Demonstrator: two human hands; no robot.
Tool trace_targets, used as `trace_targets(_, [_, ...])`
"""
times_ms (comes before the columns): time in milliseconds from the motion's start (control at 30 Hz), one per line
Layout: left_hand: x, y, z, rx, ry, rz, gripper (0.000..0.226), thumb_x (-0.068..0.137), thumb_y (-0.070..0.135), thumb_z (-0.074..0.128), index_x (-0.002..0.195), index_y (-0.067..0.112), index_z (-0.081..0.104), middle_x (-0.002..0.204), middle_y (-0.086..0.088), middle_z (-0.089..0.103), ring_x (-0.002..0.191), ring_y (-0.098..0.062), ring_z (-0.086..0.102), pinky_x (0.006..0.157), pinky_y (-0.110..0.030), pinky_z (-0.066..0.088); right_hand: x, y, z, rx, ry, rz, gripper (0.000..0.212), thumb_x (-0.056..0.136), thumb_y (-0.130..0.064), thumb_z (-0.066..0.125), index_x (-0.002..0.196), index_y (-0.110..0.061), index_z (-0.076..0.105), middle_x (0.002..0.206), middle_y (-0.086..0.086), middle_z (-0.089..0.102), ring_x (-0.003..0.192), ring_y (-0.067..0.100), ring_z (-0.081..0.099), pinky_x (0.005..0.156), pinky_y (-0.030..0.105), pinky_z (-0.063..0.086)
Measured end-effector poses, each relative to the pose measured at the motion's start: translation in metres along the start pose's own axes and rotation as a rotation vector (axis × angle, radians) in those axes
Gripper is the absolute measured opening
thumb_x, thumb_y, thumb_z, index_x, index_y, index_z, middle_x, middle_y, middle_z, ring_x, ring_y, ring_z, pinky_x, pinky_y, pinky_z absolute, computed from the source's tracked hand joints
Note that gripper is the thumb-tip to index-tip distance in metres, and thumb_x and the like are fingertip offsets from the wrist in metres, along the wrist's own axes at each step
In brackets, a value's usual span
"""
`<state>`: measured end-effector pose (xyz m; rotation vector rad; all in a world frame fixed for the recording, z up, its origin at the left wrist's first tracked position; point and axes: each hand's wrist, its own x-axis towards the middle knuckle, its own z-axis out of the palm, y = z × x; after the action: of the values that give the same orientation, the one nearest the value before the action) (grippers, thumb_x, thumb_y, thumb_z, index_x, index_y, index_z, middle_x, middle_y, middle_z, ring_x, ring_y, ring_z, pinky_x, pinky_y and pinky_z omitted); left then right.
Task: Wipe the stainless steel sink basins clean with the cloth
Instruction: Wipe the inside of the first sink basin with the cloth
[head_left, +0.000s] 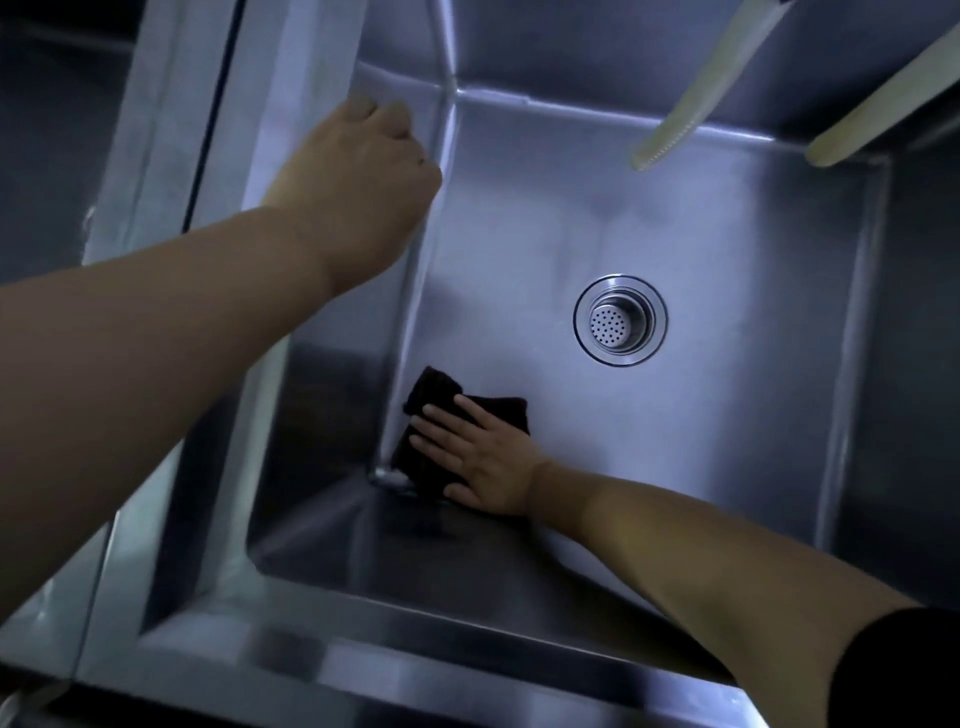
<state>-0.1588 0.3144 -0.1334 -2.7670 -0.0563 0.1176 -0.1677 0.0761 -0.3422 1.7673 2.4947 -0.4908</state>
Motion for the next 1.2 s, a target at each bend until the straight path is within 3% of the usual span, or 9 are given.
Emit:
trace_targets(133, [0.003, 0.01, -0.003, 0.05, -0.044, 0.135, 0.011, 0.062, -0.007, 0.061, 0.063, 0.001, 0.054, 0.061, -0.02, 0.056, 0.072, -0.036, 0.054, 0.066, -0.041, 0.041, -0.067, 0.025, 0.013, -0.014, 0.051, -0.01, 0.068, 0.089, -0.05, 0.039, 0.148, -0.018, 0.03, 0.155, 0.006, 0.029, 0.145, 0.027, 0.018, 0.116, 0.053, 0.006])
trace_targets(233, [0.006, 0.032, -0.002, -0.012, -0.1, 0.053, 0.014, 0.058, -0.002, 0.068, 0.063, 0.003, 0.056, 0.061, -0.018, 0.057, 0.071, -0.036, 0.055, 0.06, -0.035, 0.036, -0.119, 0.044, 0.017, -0.011, 0.073, 0.058, 0.071, 0.086, -0.053, 0.045, 0.148, -0.023, 0.03, 0.156, 0.007, 0.025, 0.145, 0.03, 0.015, 0.115, 0.055, 0.009])
trace_targets(300, [0.007, 0.06, 0.003, -0.093, -0.125, 0.014, 0.018, 0.051, 0.0, 0.071, 0.06, 0.004, 0.057, 0.058, -0.016, 0.056, 0.065, -0.035, 0.055, 0.052, -0.026, 0.032, -0.149, 0.059, 0.019, -0.001, 0.085, 0.134, 0.071, 0.085, -0.055, 0.048, 0.148, -0.025, 0.031, 0.156, 0.009, 0.024, 0.145, 0.033, 0.014, 0.115, 0.057, 0.012])
trace_targets(533, [0.006, 0.158, 0.039, -0.393, -0.282, 0.023, 0.035, 0.037, 0.003, 0.079, 0.067, 0.006, 0.061, 0.062, -0.011, 0.058, 0.059, -0.03, 0.057, 0.053, -0.031, 0.043, -0.233, 0.124, 0.022, -0.006, 0.131, 0.47, 0.072, 0.083, -0.055, 0.046, 0.147, -0.025, 0.032, 0.155, 0.012, 0.022, 0.144, 0.036, 0.014, 0.113, 0.06, 0.011])
trace_targets(667, [0.006, 0.186, 0.054, -0.421, -0.36, -0.017, 0.053, 0.042, 0.007, 0.081, 0.094, 0.002, 0.068, 0.082, -0.015, 0.065, 0.068, -0.033, 0.061, 0.058, -0.037, 0.047, -0.251, 0.139, 0.017, 0.023, 0.108, 0.853, 0.076, 0.081, -0.053, 0.042, 0.149, -0.024, 0.024, 0.156, 0.013, 0.02, 0.144, 0.036, 0.012, 0.114, 0.059, 0.007])
trace_targets(767, [0.005, 0.2, 0.057, -0.45, -0.488, -0.076, 0.072, 0.069, 0.021, 0.076, 0.133, 0.004, 0.048, 0.127, -0.016, 0.055, 0.103, -0.035, 0.056, 0.084, -0.042, 0.043, -0.249, 0.129, 0.015, 0.065, 0.089, 1.098, 0.076, 0.081, -0.052, 0.036, 0.149, -0.019, 0.028, 0.156, 0.015, 0.02, 0.144, 0.036, 0.01, 0.114, 0.055, -0.003])
trace_targets(900, [0.007, 0.213, 0.05, -0.417, -0.557, -0.122, 0.08, 0.08, 0.032, 0.068, 0.145, 0.01, 0.027, 0.149, -0.01, 0.031, 0.123, -0.03, 0.045, 0.097, -0.04, 0.037, -0.232, 0.097, 0.023, 0.108, 0.103, 1.313, 0.08, 0.081, -0.053, 0.034, 0.148, -0.009, 0.028, 0.155, 0.022, 0.019, 0.142, 0.042, 0.011, 0.112, 0.06, 0.001])
trace_targets(1100, [0.014, 0.226, 0.051, -0.37, -0.61, -0.172, 0.087, 0.081, 0.039, 0.067, 0.147, 0.011, 0.018, 0.155, -0.011, 0.017, 0.137, -0.028, 0.028, 0.105, -0.041, 0.031, -0.24, 0.069, 0.037, -0.011, 0.054, 0.765, 0.087, 0.081, -0.061, 0.038, 0.146, -0.006, 0.022, 0.152, 0.028, 0.022, 0.14, 0.048, 0.011, 0.105, 0.071, 0.009])
trace_targets(1200, [0.02, 0.227, 0.055, -0.342, -0.669, -0.235, 0.096, 0.079, 0.043, 0.067, 0.148, 0.009, 0.01, 0.156, -0.013, 0.008, 0.142, -0.03, 0.015, 0.109, -0.048, 0.024, -0.246, 0.075, 0.038, -0.042, 0.074, 0.64, 0.086, 0.081, -0.06, 0.041, 0.148, -0.01, 0.021, 0.154, 0.022, 0.017, 0.142, 0.045, 0.009, 0.106, 0.071, 0.009])
